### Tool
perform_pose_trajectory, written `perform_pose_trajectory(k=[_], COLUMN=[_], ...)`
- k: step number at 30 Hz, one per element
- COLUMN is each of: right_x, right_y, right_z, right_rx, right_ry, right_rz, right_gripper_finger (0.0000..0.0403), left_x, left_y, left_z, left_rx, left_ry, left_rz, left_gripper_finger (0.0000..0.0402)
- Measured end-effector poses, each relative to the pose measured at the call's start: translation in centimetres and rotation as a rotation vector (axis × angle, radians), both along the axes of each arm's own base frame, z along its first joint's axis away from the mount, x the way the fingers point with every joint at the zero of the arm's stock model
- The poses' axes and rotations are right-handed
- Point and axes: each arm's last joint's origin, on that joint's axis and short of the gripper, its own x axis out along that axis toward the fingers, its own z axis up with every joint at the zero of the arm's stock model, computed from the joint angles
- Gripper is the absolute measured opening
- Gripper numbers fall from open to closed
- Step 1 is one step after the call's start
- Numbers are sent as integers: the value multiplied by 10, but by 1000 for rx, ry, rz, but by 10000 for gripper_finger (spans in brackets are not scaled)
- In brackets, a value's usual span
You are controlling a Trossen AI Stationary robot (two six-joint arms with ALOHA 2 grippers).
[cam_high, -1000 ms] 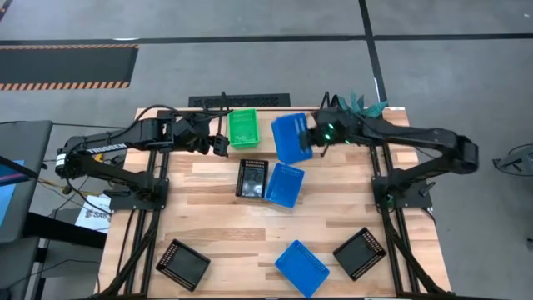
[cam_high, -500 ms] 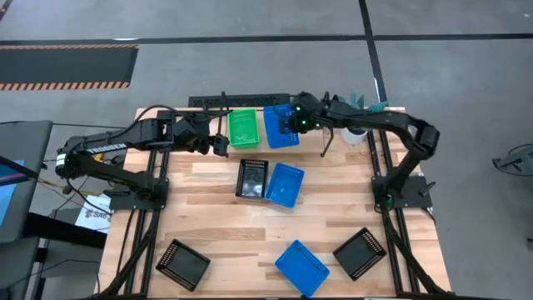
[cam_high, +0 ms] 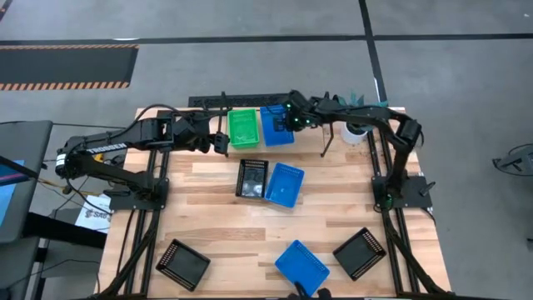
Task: Stack baskets on shelf by color
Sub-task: Put the middle blue bin on the shelf
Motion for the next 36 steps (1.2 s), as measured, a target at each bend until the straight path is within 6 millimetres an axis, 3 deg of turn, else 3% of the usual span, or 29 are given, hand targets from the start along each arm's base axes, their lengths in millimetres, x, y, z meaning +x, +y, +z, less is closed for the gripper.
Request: perform_pose_trajectory(k=[9, 15, 19, 25, 31, 36], right_x=[-3, -15, -26, -40, -35, -15], right_y=[-12, -17, -5, 24, 36, 34], right_z=[5, 46, 75, 100, 100, 64], right_rx=[-2, -59, -93, -137, -161, -150], right_ry=[-20, -78, -114, -66, -46, 82], right_rz=[1, -9, 9, 110, 147, 174], right_gripper_finger=[117, 196, 224, 222, 207, 195], left_x=[0, 0, 0, 0, -1, -2], left_y=[0, 1, 1, 3, 7, 8], left_z=[0, 0, 0, 1, 1, 1], left_rx=[14, 25, 33, 59, 55, 50], left_ry=[0, 8, 12, 25, 24, 22], left_rz=[-6, -15, -18, -16, 2, 9], left_gripper_finger=[244, 244, 244, 244, 244, 244])
